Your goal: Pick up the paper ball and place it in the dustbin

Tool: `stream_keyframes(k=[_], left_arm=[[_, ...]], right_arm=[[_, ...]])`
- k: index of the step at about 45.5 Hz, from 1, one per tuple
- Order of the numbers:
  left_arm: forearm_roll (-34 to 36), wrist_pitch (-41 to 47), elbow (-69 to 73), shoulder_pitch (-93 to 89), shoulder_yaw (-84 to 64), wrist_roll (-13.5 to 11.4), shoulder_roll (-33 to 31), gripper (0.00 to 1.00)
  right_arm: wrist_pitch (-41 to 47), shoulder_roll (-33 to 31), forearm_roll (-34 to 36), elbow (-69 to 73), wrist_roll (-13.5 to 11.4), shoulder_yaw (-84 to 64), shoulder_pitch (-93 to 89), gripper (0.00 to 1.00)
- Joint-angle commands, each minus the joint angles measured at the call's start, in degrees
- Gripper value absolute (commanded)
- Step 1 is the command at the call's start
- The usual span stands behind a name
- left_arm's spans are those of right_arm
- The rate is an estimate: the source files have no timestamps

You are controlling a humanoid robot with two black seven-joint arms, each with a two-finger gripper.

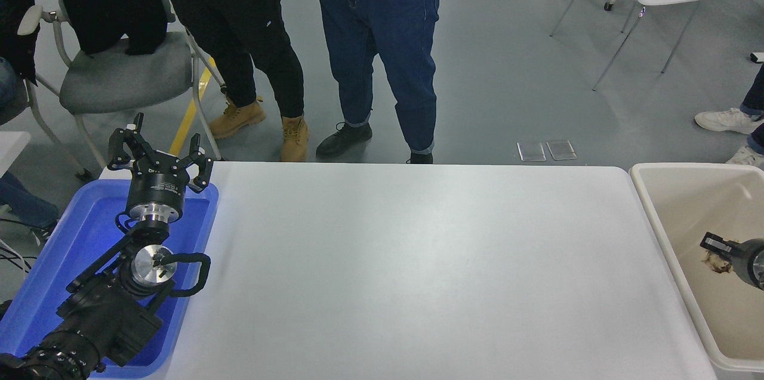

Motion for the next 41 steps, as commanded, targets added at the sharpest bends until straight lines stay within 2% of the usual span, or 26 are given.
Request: stream_keyframes(k=[1, 11, 17, 26, 31, 35, 41], left_arm=[[0.0, 0.0, 0.0, 0.0, 0.0, -0.1, 0.0, 0.99], [0.0, 0.0, 0.0, 0.0, 0.0, 0.0, 0.1, 0.99], [0.0, 0.0, 0.0, 0.0, 0.0, 0.0, 0.1, 0.99], [0.0, 0.0, 0.0, 0.1, 0.0, -0.1, 0.0, 0.99], [0.0, 0.0, 0.0, 0.1, 0.0, -0.1, 0.0, 0.99], [0.0, 0.0, 0.0, 0.1, 0.0, -0.1, 0.0, 0.99], [0.0, 0.0, 0.0, 0.1, 0.0, -0.1, 0.0, 0.99]], right_arm=[[-0.2, 0.7, 2.6, 0.0, 0.0, 2.9, -0.8, 1.0], [0.0, 0.1, 7.2, 2.4, 0.1, 4.5, 0.9, 1.0], [0.1, -1.3, 7.6, 9.2, 0.1, 7.9, 5.1, 1.0], [0.2, -11.5, 7.6, 28.7, 0.1, 30.1, 6.5, 1.0], [0.0, -11.9, 8.6, 34.5, 0.1, 41.2, 5.1, 1.0], [0.1, -10.4, 15.5, 37.1, 0.1, 47.8, 3.1, 1.0], [0.1, -6.1, 30.9, 37.5, 0.1, 53.2, 2.6, 1.0]])
